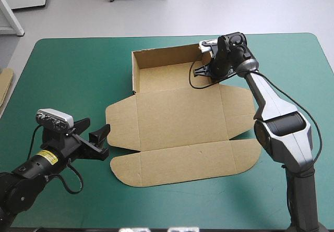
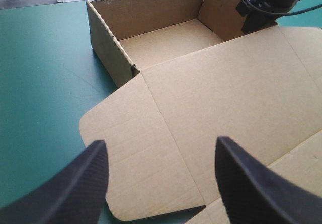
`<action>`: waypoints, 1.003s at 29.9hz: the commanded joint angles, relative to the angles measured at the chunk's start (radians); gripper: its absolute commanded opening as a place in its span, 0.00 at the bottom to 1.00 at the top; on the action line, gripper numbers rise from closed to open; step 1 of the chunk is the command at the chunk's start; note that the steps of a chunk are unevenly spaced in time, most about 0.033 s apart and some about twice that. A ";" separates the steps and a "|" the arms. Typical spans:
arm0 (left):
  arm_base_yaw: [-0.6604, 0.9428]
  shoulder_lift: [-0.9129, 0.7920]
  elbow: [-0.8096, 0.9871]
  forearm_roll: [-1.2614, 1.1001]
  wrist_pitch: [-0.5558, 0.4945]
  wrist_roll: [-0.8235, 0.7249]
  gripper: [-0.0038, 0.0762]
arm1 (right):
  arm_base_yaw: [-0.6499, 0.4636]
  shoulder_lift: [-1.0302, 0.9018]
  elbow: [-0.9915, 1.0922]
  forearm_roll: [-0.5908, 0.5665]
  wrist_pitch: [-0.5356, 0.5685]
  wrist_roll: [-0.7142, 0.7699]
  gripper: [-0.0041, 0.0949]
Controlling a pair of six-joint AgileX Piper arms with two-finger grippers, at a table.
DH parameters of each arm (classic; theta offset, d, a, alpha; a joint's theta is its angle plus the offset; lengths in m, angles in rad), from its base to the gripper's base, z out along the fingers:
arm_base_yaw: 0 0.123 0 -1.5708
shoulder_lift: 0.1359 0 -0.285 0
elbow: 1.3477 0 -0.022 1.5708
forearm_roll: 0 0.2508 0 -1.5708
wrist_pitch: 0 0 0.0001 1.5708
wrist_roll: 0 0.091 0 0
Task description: Fold the box
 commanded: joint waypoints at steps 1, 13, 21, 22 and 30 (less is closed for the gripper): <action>-0.003 -0.002 -0.025 -0.013 -0.065 0.000 0.60 | -0.012 -0.071 -0.029 -0.023 0.003 -0.013 0.03; -0.003 -0.002 -0.025 -0.013 -0.055 0.000 0.60 | -0.208 -0.109 -0.027 0.033 0.005 -0.018 0.03; -0.003 -0.002 -0.025 -0.013 -0.057 0.000 0.60 | -0.410 -0.137 -0.027 0.057 0.005 -0.024 0.03; -0.003 -0.002 -0.025 -0.013 -0.057 0.000 0.60 | -0.429 -0.139 -0.027 0.057 0.005 -0.024 0.03; -0.003 -0.002 -0.025 -0.013 -0.058 0.000 0.60 | -0.572 -0.153 -0.027 0.013 0.005 -0.012 0.04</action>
